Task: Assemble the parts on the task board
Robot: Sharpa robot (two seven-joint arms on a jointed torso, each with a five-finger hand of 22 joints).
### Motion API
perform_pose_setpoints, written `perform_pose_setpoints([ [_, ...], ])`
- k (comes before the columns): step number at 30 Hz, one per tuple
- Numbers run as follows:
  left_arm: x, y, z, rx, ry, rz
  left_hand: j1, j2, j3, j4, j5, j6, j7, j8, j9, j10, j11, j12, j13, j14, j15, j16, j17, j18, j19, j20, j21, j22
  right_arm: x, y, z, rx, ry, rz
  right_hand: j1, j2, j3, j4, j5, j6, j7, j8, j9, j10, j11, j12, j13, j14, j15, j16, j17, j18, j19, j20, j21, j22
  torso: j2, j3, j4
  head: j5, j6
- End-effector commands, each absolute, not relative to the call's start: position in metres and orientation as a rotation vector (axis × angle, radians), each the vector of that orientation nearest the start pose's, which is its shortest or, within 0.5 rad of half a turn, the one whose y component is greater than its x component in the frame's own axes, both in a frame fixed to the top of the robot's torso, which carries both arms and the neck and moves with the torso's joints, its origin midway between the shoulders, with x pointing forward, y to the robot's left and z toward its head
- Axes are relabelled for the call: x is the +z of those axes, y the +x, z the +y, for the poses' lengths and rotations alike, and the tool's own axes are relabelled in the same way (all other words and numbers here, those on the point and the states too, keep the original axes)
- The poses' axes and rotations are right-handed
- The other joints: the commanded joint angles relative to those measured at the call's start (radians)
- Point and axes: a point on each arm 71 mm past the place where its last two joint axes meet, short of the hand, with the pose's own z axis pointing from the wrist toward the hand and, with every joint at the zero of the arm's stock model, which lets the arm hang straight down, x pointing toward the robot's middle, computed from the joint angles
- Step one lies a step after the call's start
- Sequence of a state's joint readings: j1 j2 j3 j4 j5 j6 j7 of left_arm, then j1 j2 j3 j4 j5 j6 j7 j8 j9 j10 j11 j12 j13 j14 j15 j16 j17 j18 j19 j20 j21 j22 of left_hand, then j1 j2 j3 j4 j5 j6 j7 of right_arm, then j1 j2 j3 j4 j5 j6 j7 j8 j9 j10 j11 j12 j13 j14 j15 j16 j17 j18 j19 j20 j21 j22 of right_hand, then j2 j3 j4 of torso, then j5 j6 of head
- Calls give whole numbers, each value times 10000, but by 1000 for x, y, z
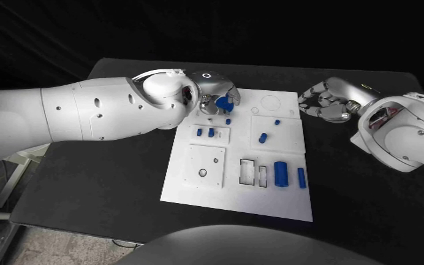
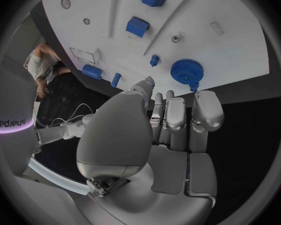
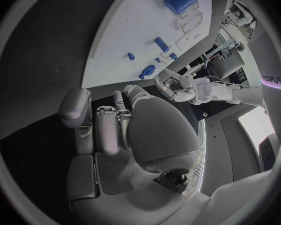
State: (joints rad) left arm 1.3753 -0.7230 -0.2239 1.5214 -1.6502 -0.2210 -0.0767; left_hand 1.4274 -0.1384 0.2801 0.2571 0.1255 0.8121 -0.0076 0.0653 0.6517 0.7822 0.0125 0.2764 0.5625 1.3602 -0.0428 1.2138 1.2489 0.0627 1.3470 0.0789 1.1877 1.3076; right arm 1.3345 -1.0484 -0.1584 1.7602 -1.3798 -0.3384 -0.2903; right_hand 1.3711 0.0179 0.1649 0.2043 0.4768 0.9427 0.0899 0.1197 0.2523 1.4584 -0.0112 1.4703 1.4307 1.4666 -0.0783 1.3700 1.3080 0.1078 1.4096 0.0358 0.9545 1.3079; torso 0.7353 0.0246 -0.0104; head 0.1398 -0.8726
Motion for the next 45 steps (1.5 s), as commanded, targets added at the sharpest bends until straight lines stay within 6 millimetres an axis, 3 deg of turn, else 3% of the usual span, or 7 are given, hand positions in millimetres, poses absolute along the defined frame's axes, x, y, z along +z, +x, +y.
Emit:
perform_pose_setpoints([
  [1, -171, 475, 128, -5744, 8486, 14530, 64, -45, -63, -49, -4, 9, -104, -25, -272, -60, -33, -13, -161, -18, 15, -32, -97, 151, 81, 27, 113, 1566, -151, 447, -240, 5497, -70, 16792, -42, -95, 30, 33, 53, 83, 24, 69, 16, 390, 33, 5, 479, 577, 45, 46, 188, -3, 33, -2, 15, 1157, -7, 2, -4, -34, 0],
  [8, -180, 474, 124, -5546, 8921, 14604, 30, 16, -117, -97, 62, 91, -149, -8, -723, 214, -27, 218, -335, 113, 4, 110, -175, 77, 332, 49, 483, 1675, -152, 447, -241, 5451, -51, 16904, -107, -104, 24, 74, 7, 89, 27, 68, 13, 380, 40, -9, 464, 574, 50, 26, 163, 0, 32, 1, -13, 1154, -20, 8, 11, -32, 0],
  [15, -185, 474, 120, -5330, 9034, 14943, -70, 71, -190, -137, 42, 506, 23, 100, -1043, 484, -67, 504, -427, 119, -14, 173, -303, 73, 374, 50, 540, 1685, -152, 446, -241, 5502, -46, 16861, -108, -106, 25, 74, 5, 87, 26, 67, 12, 383, 40, -5, 468, 575, 50, 32, 170, 1, 31, 1, -19, 1153, -11, 6, -2, -25, 0],
  [33, -189, 472, 122, -5186, 8906, 15289, -285, 198, -327, -250, 272, 875, 149, 192, -1484, 874, -144, 1684, 138, 116, -78, 320, -490, 63, 429, 40, 630, 1706, -153, 446, -242, 5442, -28, 16957, -110, -112, 28, 73, 4, 82, 26, 63, 10, 379, 40, -11, 462, 574, 51, 27, 164, 1, 32, 2, -20, 1154, -18, 10, 12, -36, 0],
  [45, -193, 473, 124, -5024, 8807, 15607, -185, 249, -77, -408, 1082, 924, 144, 204, -1686, 689, -168, 1835, 169, 55, -88, 336, -645, 71, 408, 44, 596, 1695, -154, 446, -242, 5448, -28, 16992, -110, -115, 33, 71, 5, 76, 25, 59, 8, 377, 39, -14, 459, 572, 51, 19, 154, 3, 30, 2, -32, 1152, -16, 8, 7, -1, 0],
])
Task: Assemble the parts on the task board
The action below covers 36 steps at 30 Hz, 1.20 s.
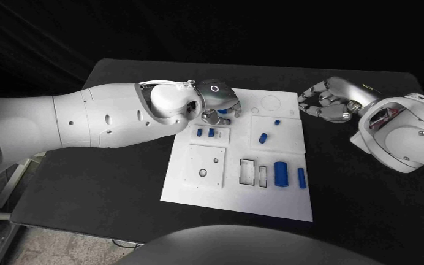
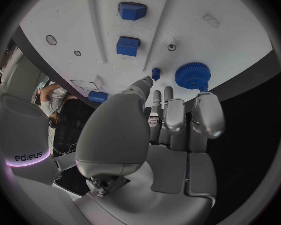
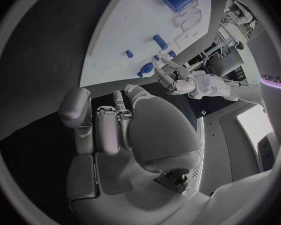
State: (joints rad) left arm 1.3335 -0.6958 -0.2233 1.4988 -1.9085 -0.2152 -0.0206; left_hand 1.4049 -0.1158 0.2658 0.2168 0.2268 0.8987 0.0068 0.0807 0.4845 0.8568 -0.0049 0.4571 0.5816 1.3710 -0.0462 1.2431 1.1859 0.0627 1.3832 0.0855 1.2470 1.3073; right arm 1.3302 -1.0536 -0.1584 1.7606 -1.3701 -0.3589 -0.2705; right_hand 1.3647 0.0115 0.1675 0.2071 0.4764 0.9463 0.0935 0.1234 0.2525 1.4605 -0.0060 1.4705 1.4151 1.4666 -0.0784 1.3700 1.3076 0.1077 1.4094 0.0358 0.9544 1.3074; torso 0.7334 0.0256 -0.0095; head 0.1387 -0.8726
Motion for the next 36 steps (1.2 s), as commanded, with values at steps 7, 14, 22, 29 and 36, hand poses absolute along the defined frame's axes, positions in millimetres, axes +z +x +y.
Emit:
perform_pose_setpoints([
  [7, -196, 474, 124, -4939, 8811, 15673, 75, 55, 205, -75, 255, 212, 66, 142, -37, -33, -26, 41, -76, -92, -65, 21, -101, 78, 28, -23, -27, 1690, -154, 446, -243, 5459, -10, 16972, -46, -51, 7, 43, 9, 40, -10, 22, 6, 356, -13, -16, 616, 572, 52, 20, 159, 4, 32, 2, -31, 1157, 6, -4, -10, 2, 0],
  [14, -200, 476, 124, -4867, 8753, 15797, 52, 71, 281, -101, 276, 340, 107, 233, -35, 48, -52, 26, -153, -144, -74, -34, -208, 81, 20, -21, -41, 1685, -154, 445, -243, 5479, -7, 16949, -45, -52, 9, 42, 11, 40, -11, 21, 6, 356, -13, -16, 616, 572, 52, 20, 159, 4, 32, 2, -32, 1157, 2, 5, -6, -4, 0],
  [22, -203, 477, 122, -4991, 8600, 15737, 115, 102, 463, -240, 239, 620, 138, 421, -31, 429, -96, -34, -375, -106, -98, 16, -253, 44, 128, -13, 131, 1736, -154, 445, -243, 5512, -14, 16934, -41, -53, 20, 37, 18, 35, -12, 18, 4, 356, -14, -15, 617, 572, 52, 22, 162, 4, 33, 3, -36, 1157, 8, -1, -9, -42, 0],
  [29, -204, 477, 120, -5307, 8448, 15716, 167, 156, 563, -376, 232, 901, 158, 599, -8, 780, -132, -39, -522, -38, -118, 63, -287, -10, 283, -8, 390, 1810, -155, 445, -243, 5501, -12, 16966, -35, -49, 30, 32, 25, 38, -14, 18, 3, 349, -15, -24, 608, 571, 52, 15, 153, 6, 31, 3, -48, 1155, 7, 3, -8, -33, 0],
  [36, -206, 476, 120, -5623, 8222, 15680, 280, 236, 661, -566, 290, 1236, 220, 810, 39, 1179, -139, -53, -686, -115, -126, -112, -578, -19, 316, -10, 445, 1824, -157, 444, -244, 5483, 2, 17023, -27, -43, 43, 26, 33, 41, -16, 19, 3, 338, -16, -39, 594, 566, 52, -1, 133, 11, 25, 3, -75, 1150, 6, 0, -4, -47, 0],
])
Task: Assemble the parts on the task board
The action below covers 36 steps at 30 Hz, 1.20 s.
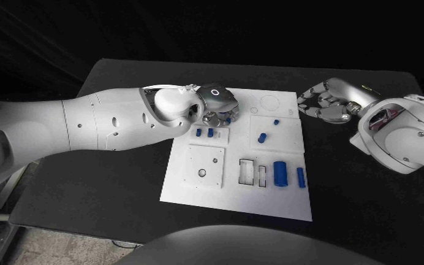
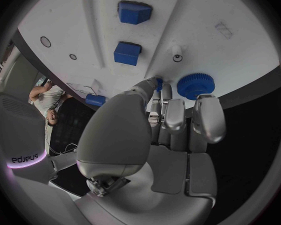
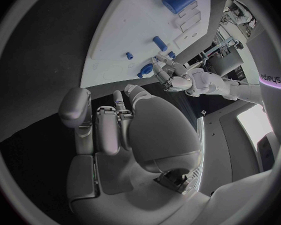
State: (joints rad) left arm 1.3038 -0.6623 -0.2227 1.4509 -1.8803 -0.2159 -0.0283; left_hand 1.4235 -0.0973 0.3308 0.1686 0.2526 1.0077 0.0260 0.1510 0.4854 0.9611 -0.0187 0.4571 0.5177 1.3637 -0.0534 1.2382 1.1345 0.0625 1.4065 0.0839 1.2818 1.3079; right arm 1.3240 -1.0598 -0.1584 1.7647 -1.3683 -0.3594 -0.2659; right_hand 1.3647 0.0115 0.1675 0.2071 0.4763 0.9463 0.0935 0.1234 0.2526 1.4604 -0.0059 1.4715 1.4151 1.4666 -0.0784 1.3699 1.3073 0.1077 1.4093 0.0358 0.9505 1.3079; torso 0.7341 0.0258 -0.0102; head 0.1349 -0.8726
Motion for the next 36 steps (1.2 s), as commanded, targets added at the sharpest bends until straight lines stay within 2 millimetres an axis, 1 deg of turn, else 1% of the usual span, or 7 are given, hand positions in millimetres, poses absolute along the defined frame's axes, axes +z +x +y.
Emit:
perform_pose_setpoints([
  [1, -206, 476, 120, -5662, 8185, 15659, 129, 68, 31, -133, 42, 243, 54, 166, 49, 255, 8, -62, -88, -40, -54, -85, -110, -33, 123, 4, 168, 1839, -157, 444, -244, 5480, 5, 17032, -27, -43, 44, 26, 34, 41, -16, 20, 2, 339, -17, -50, 594, 566, 52, -1, 136, 11, 25, 3, -35, 1145, 1, -1, 2, -8, 0],
  [4, -206, 476, 121, -5719, 8107, 15627, 172, 82, 60, -242, 57, 451, 116, 299, 91, 616, 34, -196, -278, -100, -50, -304, -458, -61, 214, -14, 322, 1882, -158, 444, -244, 5473, 12, 17063, -27, -43, 44, 26, 34, 41, -16, 20, 2, 339, -17, -50, 594, 566, 52, -1, 136, 11, 25, 3, -35, 1145, -1, 0, 0, -5, 0],
  [7, -206, 476, 122, -5705, 8065, 15658, 182, 62, 100, -339, 62, 583, 163, 369, 112, 997, 84, -567, -626, -131, -25, -562, -863, -77, 274, -93, 422, 1909, -159, 444, -244, 5466, 23, 17097, -27, -43, 44, 26, 34, 41, -16, 20, 2, 339, -17, -50, 594, 566, 52, -1, 136, 11, 25, 3, -35, 1145, -1, -1, 3, -9, 0],
  [12, -208, 477, 125, -5592, 8029, 15816, 90, 25, 250, -376, 99, 475, 250, 121, -71, 1373, 151, -1487, -1366, -109, -5, -797, -1290, -84, 279, -151, 424, 1909, -160, 444, -244, 5453, 40, 17153, -20, -39, 56, 19, 38, 44, -16, 20, 2, 330, -15, -62, 583, 564, 52, -9, 126, 16, 18, 4, -66, 1139, -5, -3, 5, 5, 0],
  [16, -208, 477, 126, -5513, 8031, 15930, 27, -15, 339, -400, 96, 529, 258, -26, -238, 1642, 178, -1950, -1770, -97, 5, -853, -1445, -80, 264, -162, 392, 1901, -161, 444, -244, 5452, 47, 17164, -20, -39, 56, 19, 38, 44, -16, 20, 2, 330, -15, -62, 583, 564, 52, -9, 126, 16, 18, 4, -66, 1139, -4, 1, 6, 18, 0],
  [27, -204, 475, 131, -5546, 7781, 15660, -30, -107, 446, -501, 132, 819, 292, -86, -403, 2166, 201, -2485, -2254, -55, 0, -907, -1659, -97, 327, -180, 475, 1926, -161, 443, -246, 5450, 69, 17155, -20, -39, 56, 19, 38, 44, -16, 20, 2, 330, -15, -62, 583, 564, 52, -9, 126, 16, 18, 4, -66, 1139, 1, -11, 1, -19, 0],
  [36, -182, 476, 147, -5055, 7553, 15739, -127, -186, 573, -458, -62, 781, 295, -247, -564, 2270, 215, -2851, -2531, -79, 13, -1005, -1840, -80, 287, -183, 380, 1900, -161, 443, -246, 5419, 71, 17223, -10, -39, 73, 8, 43, 54, -13, 25, 3, 325, -11, -68, 577, 561, 54, -17, 117, 19, 13, 4, -87, 1135, -11, 11, 5, 11, 0],
])
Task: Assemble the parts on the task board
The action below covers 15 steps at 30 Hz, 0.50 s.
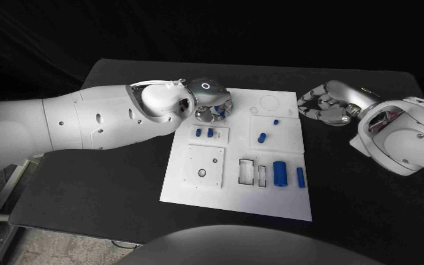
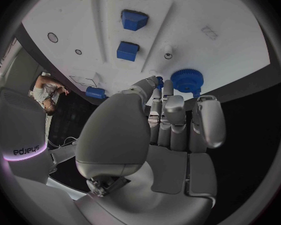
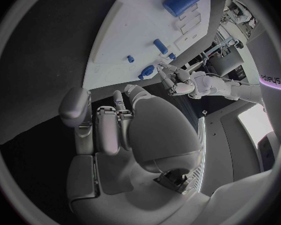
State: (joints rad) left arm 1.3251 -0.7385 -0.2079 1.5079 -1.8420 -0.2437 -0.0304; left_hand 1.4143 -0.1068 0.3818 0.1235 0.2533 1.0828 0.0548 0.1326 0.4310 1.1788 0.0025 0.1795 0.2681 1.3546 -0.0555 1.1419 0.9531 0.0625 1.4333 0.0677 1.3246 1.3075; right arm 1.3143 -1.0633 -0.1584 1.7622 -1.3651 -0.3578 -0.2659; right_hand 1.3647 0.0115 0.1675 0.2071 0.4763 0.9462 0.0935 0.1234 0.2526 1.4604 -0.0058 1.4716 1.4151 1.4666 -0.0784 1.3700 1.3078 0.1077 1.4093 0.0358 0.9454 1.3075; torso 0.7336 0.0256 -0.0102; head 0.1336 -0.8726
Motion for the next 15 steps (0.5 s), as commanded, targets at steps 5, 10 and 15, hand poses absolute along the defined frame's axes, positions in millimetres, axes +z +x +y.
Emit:
perform_pose_setpoints([
  [5, -172, 476, 157, -4690, 7591, 15660, -32, -115, 87, -17, -131, 27, -3, -93, -53, 143, -10, -120, -73, -11, 34, -78, -81, -68, -13, -19, -109, 1887, -162, 444, -246, 5396, 73, 17270, -10, -39, 73, 8, 44, 55, -13, 25, 3, 326, -12, -69, 578, 561, 53, -17, 112, 19, 14, 4, -36, 1139, -6, 1, 15, 11, 0],
  [10, -171, 475, 165, -4340, 7759, 15850, -48, -134, 120, -7, -242, 4, -26, -149, -109, 148, -29, -214, -131, -64, 35, -141, -172, -53, -62, -12, -195, 1864, -162, 444, -246, 5391, 75, 17284, -10, -39, 73, 8, 44, 55, -13, 25, 3, 326, -12, -69, 578, 561, 53, -17, 112, 19, 14, 4, -36, 1139, 2, -7, 4, 34, 0],
  [15, -176, 473, 169, -4092, 7922, 16155, -99, -137, 135, 30, -393, 5, -48, -193, -162, 193, -37, -287, -176, -113, 36, -191, -252, -45, -96, -3, -251, 1851, -162, 445, -245, 5418, 85, 17234, -5, -38, 84, 2, 45, 63, -12, 29, 4, 320, -10, -76, 571, 558, 55, -25, 103, 20, 12, 5, -44, 1138, 15, -6, 7, 77, 0],
])
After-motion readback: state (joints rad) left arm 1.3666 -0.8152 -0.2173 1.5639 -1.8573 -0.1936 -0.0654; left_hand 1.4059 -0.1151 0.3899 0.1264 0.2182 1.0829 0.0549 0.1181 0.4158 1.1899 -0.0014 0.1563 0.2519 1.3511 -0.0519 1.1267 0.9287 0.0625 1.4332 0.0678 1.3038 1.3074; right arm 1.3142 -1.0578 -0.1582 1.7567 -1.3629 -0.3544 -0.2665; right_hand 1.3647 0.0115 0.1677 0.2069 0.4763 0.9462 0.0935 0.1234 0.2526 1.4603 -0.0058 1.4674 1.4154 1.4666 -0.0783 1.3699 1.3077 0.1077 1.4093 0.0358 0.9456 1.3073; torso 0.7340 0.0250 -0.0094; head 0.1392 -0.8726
